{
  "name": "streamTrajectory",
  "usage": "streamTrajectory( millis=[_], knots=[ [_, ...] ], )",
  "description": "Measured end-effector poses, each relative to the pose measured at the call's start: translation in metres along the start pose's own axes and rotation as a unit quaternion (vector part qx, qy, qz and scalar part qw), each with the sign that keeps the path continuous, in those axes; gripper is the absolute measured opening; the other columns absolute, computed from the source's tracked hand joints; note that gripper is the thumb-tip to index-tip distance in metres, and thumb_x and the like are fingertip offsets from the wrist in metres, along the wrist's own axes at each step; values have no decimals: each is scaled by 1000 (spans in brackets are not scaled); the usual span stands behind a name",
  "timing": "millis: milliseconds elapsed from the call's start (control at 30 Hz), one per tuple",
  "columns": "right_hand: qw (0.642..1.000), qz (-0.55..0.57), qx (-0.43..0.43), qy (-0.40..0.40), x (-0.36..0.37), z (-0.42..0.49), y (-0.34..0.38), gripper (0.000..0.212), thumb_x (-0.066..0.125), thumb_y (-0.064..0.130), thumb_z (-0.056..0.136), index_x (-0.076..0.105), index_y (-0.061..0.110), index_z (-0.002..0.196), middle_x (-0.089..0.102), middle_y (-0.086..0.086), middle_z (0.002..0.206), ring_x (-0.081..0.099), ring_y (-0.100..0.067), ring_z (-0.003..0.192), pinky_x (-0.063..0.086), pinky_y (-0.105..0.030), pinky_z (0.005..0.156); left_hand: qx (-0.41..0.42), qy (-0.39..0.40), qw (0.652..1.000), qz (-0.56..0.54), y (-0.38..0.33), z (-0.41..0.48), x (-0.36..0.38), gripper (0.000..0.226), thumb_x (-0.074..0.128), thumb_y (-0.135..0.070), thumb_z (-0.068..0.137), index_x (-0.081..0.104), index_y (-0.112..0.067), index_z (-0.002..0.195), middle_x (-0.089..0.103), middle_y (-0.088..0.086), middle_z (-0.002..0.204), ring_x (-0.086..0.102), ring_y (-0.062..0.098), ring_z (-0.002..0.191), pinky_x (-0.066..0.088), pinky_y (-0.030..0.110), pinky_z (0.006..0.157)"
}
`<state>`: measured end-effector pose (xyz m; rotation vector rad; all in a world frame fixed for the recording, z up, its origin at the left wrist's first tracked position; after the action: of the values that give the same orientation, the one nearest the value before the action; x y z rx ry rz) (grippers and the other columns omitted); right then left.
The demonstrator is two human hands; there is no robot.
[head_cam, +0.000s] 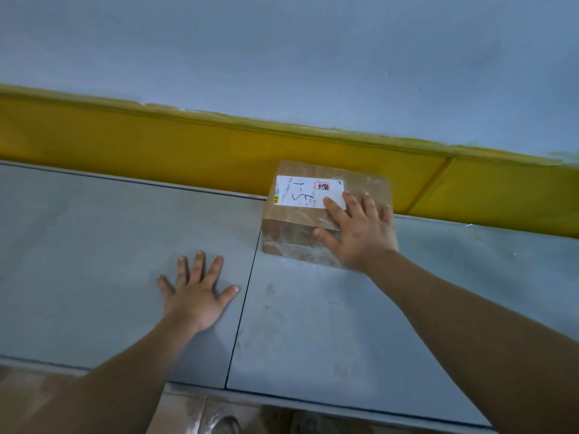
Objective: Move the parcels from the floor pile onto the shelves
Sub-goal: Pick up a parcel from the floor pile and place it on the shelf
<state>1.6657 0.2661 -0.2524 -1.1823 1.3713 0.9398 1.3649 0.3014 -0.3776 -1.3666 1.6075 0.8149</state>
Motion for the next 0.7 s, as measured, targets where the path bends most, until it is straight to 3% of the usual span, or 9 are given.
streamTrajectory(
  millis=[333, 500, 700],
  knots=[
    [999, -33, -6, -27, 1, 29, -7, 77, 15, 81, 84, 8, 44, 152, 11, 3, 164, 5, -30, 150, 13, -56, 117, 0, -31, 1000, 1, 0, 3, 4, 79, 12, -80, 83, -11, -43, 150, -20, -5, 161, -22, 29, 146, -6, 64, 112],
    [999, -19, 6, -31, 1, 21, -14, 84, 6, 82, 78, 9, 44, 153, 11, 4, 163, 5, -30, 150, 12, -54, 117, 6, -26, 1000, 2, 1, 4, 4, 80, 10, -80, 83, -13, -43, 150, -21, -4, 160, -24, 30, 145, -7, 64, 112],
    [999, -27, 19, -13, 1, 17, -16, 77, 15, 79, 85, 6, 44, 153, 7, 3, 165, 2, -31, 150, 11, -56, 118, 9, -24, 1000, 4, 1, 4, 3, 80, 8, -80, 83, -14, -43, 150, -23, -3, 160, -24, 31, 145, -7, 65, 111]
  ],
)
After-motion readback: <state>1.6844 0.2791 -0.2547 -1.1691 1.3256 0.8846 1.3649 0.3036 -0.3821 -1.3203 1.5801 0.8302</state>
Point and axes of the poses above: each hand's wrist, its own z-axis towards the middle knuckle, its own x-axis out of the palm, y = z × x, the point moved 6 cm from there along z, towards the middle knuckle
